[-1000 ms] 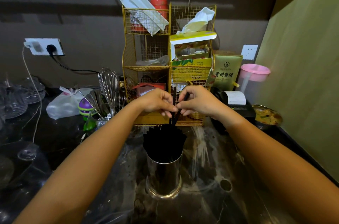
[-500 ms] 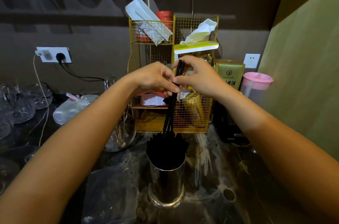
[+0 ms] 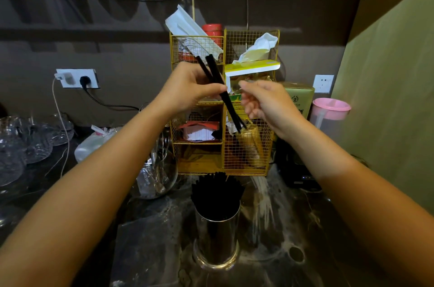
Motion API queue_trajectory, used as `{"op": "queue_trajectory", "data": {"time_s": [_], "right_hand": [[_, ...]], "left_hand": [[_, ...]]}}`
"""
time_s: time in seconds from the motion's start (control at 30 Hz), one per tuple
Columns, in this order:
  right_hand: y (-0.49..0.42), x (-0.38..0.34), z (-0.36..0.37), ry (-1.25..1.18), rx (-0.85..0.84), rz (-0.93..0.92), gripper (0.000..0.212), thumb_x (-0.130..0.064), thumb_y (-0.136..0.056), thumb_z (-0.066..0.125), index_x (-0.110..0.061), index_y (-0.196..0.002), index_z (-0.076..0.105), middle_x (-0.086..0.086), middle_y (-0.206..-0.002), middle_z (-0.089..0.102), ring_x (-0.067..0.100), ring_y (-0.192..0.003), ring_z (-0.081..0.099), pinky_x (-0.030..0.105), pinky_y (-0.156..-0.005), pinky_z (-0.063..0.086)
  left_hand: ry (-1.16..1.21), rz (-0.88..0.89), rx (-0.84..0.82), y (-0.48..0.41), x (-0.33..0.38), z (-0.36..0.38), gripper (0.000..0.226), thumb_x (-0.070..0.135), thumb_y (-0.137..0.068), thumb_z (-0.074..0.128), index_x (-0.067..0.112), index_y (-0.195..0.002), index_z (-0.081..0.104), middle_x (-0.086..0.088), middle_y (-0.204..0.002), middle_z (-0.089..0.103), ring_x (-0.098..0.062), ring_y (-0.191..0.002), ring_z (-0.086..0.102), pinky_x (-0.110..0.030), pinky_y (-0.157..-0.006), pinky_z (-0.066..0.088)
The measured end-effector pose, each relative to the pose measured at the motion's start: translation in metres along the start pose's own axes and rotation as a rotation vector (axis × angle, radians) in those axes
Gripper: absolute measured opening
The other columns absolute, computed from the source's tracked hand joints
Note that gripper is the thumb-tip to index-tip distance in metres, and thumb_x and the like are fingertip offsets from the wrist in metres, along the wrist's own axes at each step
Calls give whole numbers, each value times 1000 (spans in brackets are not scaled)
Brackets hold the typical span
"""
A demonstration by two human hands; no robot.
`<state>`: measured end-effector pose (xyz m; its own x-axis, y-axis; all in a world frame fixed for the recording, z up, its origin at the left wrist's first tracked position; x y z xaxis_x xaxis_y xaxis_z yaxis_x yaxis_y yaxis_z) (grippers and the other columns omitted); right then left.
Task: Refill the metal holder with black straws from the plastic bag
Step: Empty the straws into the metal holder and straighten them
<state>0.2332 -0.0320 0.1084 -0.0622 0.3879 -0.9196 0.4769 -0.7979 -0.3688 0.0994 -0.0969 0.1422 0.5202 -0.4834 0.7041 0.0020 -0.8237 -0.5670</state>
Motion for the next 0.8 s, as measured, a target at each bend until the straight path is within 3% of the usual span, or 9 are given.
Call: {"op": "queue_trajectory", "data": {"time_s": [0.1, 0.17, 0.27, 0.33, 0.5, 0.63, 0.73, 0.8], "right_hand": [[9, 21, 5, -170, -103, 291, 44, -41, -90, 44, -5, -70, 59, 5, -51, 64, 7, -37, 52, 14, -37, 42], [14, 30, 11, -317, -179, 424, 50, -45, -90, 39, -2, -79, 61, 6, -52, 68, 6, -36, 53, 12, -36, 42], [16, 35, 16, -560, -252, 507, 42, -39, -92, 39, -2, -86, 58, 2, -49, 66, 3, -32, 49, 7, -32, 39], [14, 39, 17, -636, -240, 527, 31, -30, -92, 42, -2, -89, 57, 2, -54, 68, 4, -31, 47, 8, -30, 37], [9, 43, 17, -592, -113, 462, 18, -13, -92, 45, -4, -81, 55, 4, -64, 67, 3, -30, 41, 8, -28, 30], [3, 34, 11, -397, -32, 275, 17, -10, -91, 47, -5, -77, 55, 9, -74, 63, 3, -32, 42, 9, -30, 31], [-1, 21, 4, -153, 13, 66, 19, -12, -92, 46, -11, -75, 55, 5, -74, 64, 3, -33, 45, 10, -33, 33], [0, 15, 2, 7, 40, -38, 17, -13, -91, 47, -15, -76, 55, 3, -74, 65, 2, -33, 46, 10, -34, 34]], "left_hand": [[-68, 161, 196, 15, 3, 1, 10, 7, -77, 65, 14, -84, 66, 4, -76, 67, 6, -66, 63, -10, -64, 50], [-265, 346, 260, 34, 8, 11, 14, 14, -76, 65, 12, -90, 67, 3, -83, 67, 5, -74, 61, -7, -71, 47], [-515, 619, 216, 62, 7, 38, 13, 9, -74, 65, 1, -84, 69, -11, -83, 72, -8, -87, 58, -5, -83, 41], [-566, 690, 180, 73, -3, 48, 15, 5, -73, 66, -1, -87, 68, -16, -87, 72, -11, -90, 58, -10, -89, 42], [-592, 684, 141, 82, -24, 55, 18, 8, -78, 61, -2, -92, 66, -22, -94, 70, -16, -96, 57, -19, -93, 43], [-589, 648, 52, 82, -30, 58, 22, 7, -83, 52, 0, -101, 61, -22, -108, 64, -17, -102, 51, -23, -93, 42], [-592, 508, -1, 80, -40, 56, 43, 7, -80, 38, 17, -122, 39, -8, -136, 31, -20, -108, 46, -34, -77, 54], [-513, 335, 46, 76, -49, 49, 55, 1, -78, 37, 24, -127, 28, 0, -140, 27, -18, -103, 53, -42, -78, 56]]}}
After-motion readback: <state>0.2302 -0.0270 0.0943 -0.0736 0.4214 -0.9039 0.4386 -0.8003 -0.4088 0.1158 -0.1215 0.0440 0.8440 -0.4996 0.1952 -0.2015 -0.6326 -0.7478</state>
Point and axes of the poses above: each hand's wrist, its own y-axis away from the middle knuckle, its own z-axis out of the palm, x = y × z, the point moved 5 cm from there along -y, towards the middle knuckle
